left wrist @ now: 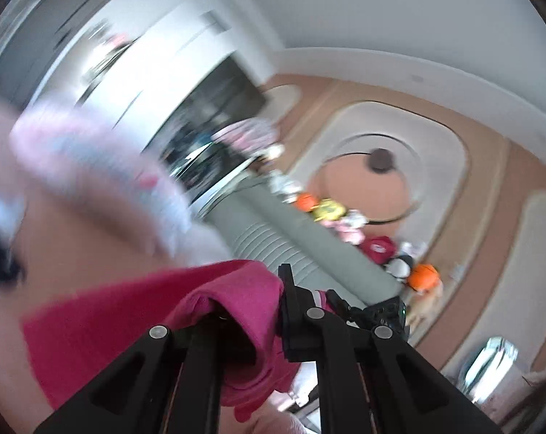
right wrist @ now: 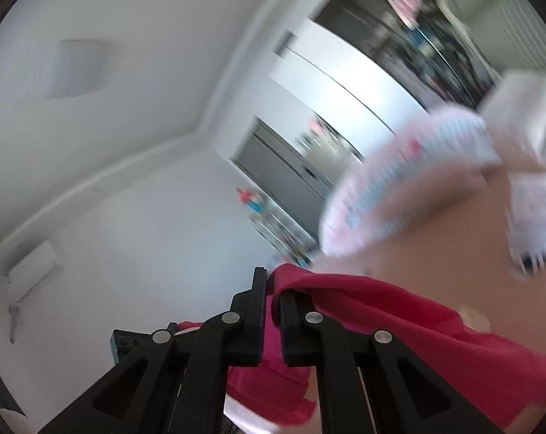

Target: Fold clothes

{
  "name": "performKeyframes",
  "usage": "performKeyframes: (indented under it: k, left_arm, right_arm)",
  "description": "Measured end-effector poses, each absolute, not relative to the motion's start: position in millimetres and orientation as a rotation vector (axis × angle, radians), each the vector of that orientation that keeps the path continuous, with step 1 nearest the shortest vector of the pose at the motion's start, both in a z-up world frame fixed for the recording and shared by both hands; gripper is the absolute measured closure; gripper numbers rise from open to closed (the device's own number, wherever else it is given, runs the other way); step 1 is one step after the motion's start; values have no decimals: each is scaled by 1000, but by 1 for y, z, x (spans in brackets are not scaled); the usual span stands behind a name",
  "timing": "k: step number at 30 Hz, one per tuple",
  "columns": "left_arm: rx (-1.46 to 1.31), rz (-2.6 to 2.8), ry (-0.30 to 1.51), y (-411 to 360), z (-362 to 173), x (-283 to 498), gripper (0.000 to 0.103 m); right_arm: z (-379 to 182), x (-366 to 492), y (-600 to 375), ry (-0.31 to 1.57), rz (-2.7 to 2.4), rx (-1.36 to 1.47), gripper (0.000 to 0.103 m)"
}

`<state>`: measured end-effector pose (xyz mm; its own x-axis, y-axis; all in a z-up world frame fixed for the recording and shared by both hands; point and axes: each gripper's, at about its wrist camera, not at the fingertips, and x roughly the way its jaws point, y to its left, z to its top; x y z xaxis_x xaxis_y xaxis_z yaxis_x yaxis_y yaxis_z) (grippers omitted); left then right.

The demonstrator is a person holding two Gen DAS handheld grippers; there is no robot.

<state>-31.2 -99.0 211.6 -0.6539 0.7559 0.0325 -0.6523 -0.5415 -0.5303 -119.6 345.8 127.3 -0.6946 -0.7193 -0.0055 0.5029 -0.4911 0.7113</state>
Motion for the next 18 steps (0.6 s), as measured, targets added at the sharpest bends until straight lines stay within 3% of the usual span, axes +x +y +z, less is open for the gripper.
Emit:
performKeyframes:
  k: [3,6,10,15,17,18]
  left_arm:
    - [-172,2219,-502,-90,270,10,96]
    - [-201,2219,-504,-84,292,8,96]
    - [-408,2274,-595,-78,252,-58,96]
    - [-785,2372,-705,-78,162,-184,97]
    - [-810,2371,-708,-75,179,-220,97]
    - [-730,2398,-654,-70,214,-226,97]
  right_arm:
    - [133,-134,338,-894,-2246,435,98]
    - [139,-149,331,-874,-2300,477,98]
    - [147,-168,321,-846,-2372,533,98]
    - [156,-193,309,-807,-2460,605,99]
    - [162,-202,304,-790,-2494,626,99]
    - [192,-196,306,-772,-2504,536,99]
